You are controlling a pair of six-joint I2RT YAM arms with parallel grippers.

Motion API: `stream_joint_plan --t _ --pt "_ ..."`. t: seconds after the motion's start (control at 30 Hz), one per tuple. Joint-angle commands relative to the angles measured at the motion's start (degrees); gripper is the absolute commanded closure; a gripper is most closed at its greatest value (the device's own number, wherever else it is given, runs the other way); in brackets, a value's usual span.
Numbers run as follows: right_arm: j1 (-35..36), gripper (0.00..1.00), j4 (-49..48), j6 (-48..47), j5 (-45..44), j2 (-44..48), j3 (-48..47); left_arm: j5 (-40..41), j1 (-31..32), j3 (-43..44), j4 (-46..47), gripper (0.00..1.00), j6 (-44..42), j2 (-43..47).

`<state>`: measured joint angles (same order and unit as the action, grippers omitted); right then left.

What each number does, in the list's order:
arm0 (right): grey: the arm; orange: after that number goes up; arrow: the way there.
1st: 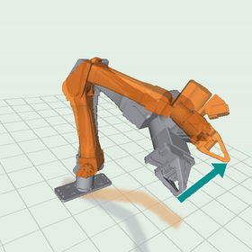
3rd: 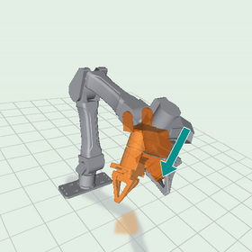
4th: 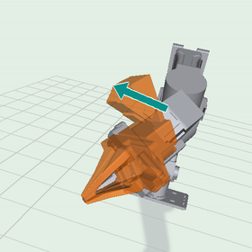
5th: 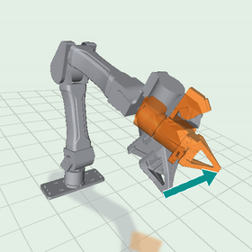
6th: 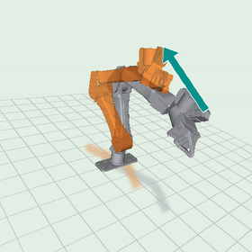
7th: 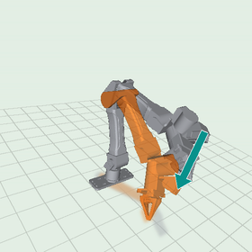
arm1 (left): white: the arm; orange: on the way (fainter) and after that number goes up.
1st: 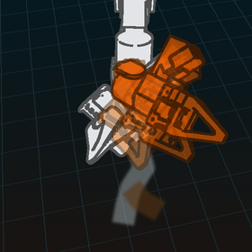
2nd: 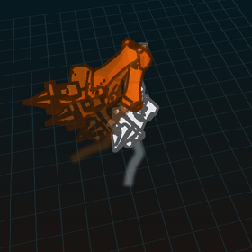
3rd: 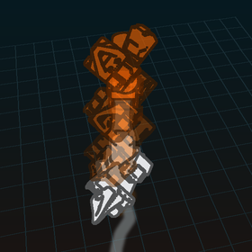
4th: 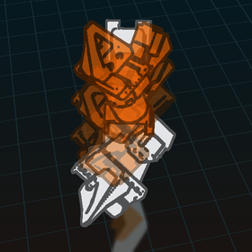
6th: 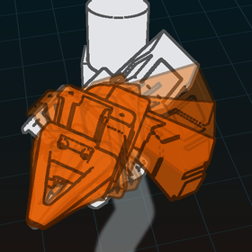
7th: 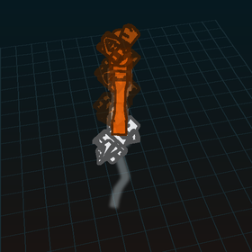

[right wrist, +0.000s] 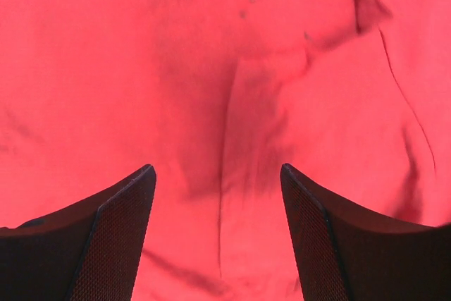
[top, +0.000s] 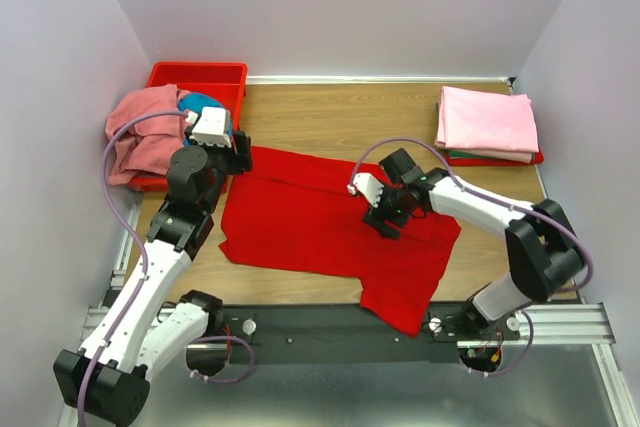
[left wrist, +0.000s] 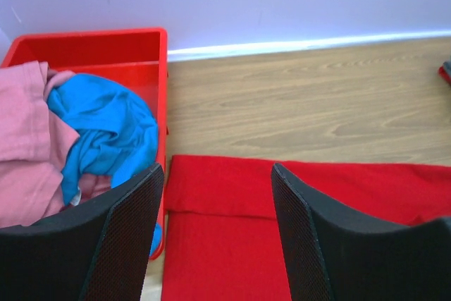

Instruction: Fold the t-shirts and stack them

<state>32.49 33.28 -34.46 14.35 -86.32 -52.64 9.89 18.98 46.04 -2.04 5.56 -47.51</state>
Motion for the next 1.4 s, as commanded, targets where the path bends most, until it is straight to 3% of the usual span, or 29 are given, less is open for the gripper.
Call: stream_joint_plan --t 0.0,0.3,0.63,0.9,1.1,1.37 --pt "1.7 0.23 -2.6 2.29 -6.26 -4.54 -4.13 2.33 0.27 -0.25 0.11 0.3 -0.29 -0.13" --pt "2.84 0.31 -4.18 3.61 -9.08 -9.39 -5.28 1.89 0.27 -0.43 0.46 0.29 -0.29 -0.04" --pt "2.84 0.69 -4.1 4.31 -9.08 -9.57 -5.37 1.45 0.27 -0.6 0.64 0.29 -0.2 0.4" --pt "2.93 0.79 -3.39 4.57 -7.14 -8.34 -5.63 1.36 0.27 -0.6 0.64 0.29 -0.2 0.22" --pt "2.84 0.98 -1.99 4.84 -4.16 -8.16 -7.03 1.45 0.27 -0.6 0.64 0.29 -0.2 0.13" --pt "3.54 1.0 1.26 4.66 2.25 -7.45 -10.02 1.27 0.27 -0.69 0.73 0.29 -0.29 -0.22"
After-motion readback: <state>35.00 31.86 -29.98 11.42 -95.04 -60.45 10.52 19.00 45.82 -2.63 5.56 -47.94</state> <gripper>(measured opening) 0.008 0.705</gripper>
